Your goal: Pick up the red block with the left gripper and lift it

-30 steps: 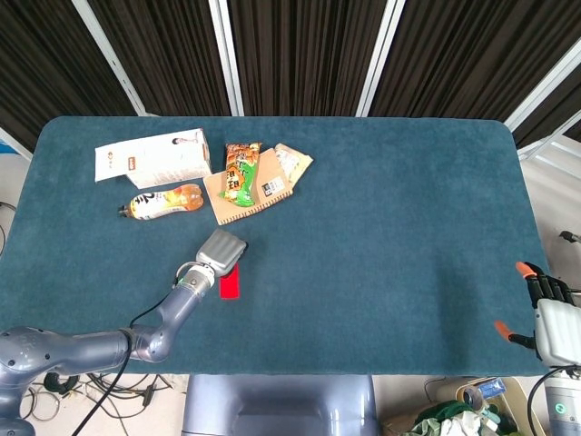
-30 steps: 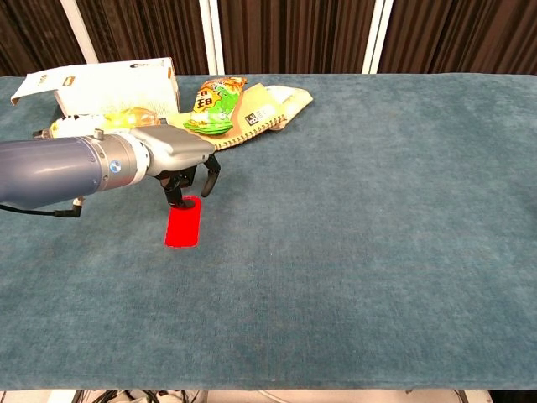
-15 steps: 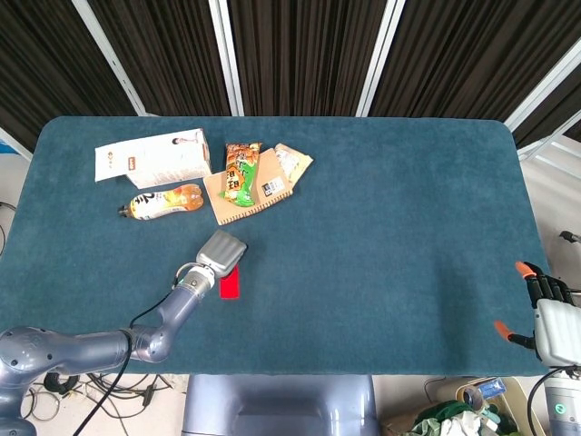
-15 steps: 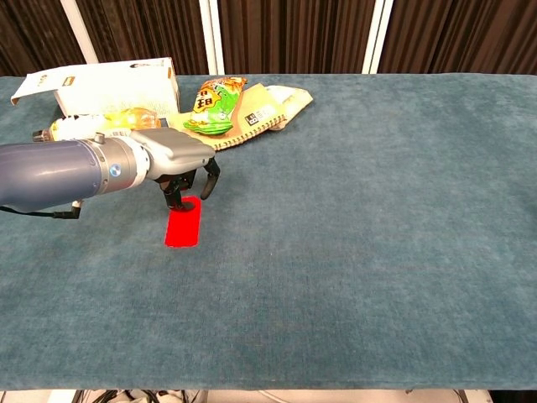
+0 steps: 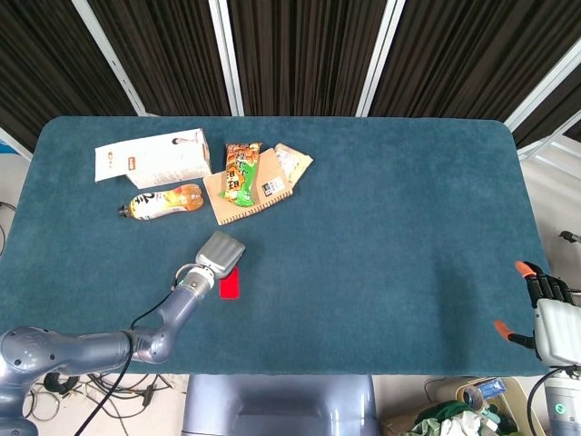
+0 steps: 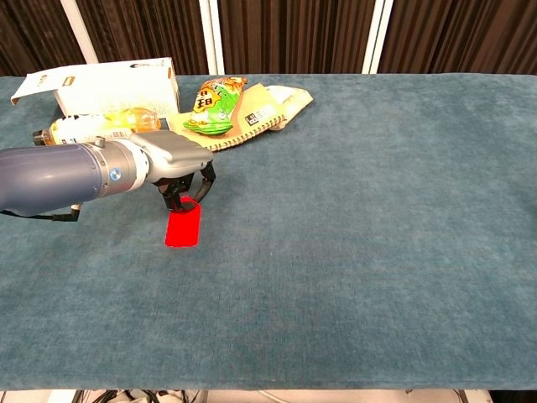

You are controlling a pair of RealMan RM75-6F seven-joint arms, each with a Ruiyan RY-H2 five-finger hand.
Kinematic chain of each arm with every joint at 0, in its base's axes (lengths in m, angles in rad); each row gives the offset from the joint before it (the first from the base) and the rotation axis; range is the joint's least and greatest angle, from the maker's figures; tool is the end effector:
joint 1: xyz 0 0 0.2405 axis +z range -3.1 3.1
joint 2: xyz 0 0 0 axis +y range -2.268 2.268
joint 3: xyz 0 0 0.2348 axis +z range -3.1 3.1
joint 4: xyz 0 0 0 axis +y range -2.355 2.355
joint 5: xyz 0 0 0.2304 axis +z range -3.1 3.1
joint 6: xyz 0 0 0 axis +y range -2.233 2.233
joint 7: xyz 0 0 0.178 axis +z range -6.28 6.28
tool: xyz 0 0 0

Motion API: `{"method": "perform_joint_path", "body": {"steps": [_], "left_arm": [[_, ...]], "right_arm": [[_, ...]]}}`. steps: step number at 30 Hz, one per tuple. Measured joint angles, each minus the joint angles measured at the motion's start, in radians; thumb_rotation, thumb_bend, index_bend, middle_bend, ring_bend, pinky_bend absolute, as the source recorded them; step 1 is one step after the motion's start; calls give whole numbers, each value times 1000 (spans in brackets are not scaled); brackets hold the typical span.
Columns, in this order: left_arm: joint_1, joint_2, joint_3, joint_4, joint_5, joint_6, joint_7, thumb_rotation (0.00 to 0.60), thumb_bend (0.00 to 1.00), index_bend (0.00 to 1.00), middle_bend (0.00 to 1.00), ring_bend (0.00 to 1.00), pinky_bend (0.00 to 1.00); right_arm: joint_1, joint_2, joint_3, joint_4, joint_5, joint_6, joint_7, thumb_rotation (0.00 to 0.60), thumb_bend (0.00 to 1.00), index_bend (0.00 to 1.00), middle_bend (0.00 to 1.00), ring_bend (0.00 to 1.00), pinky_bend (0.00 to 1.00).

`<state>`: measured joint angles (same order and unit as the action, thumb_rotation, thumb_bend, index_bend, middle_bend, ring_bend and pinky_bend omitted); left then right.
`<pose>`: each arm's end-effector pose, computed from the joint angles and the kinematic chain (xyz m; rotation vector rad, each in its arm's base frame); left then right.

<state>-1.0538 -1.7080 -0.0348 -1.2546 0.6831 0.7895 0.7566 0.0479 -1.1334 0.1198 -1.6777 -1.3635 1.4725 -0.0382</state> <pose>-0.1155 0.3862 -0.1213 -2.1190 -0.6773 -0.4469 -0.3080 -0.2170 0.1377 1.2094 -0.9787 0.8821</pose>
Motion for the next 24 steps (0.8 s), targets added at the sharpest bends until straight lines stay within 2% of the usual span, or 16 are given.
{"method": "perform_joint_path", "body": {"steps": [6,15,24], "left_arm": [[-1,9,-1,-15,-8,12,11,600,387,591,978,926,856],[-1,36,-4,-62,-19,19,14,600,523,614,980,926,856],[8,139,-1,-227,-12,42,8,600,559,633,981,926,856]], "right_arm": [[0,0,0,-1,-1,-1,2,600,71,152,111,155,122],[0,1,0,-1,0,-2,5,600,71,152,111,155,122],[0,3,-1,-1,0,-3,5,600,73,152,116,157,122]]}}
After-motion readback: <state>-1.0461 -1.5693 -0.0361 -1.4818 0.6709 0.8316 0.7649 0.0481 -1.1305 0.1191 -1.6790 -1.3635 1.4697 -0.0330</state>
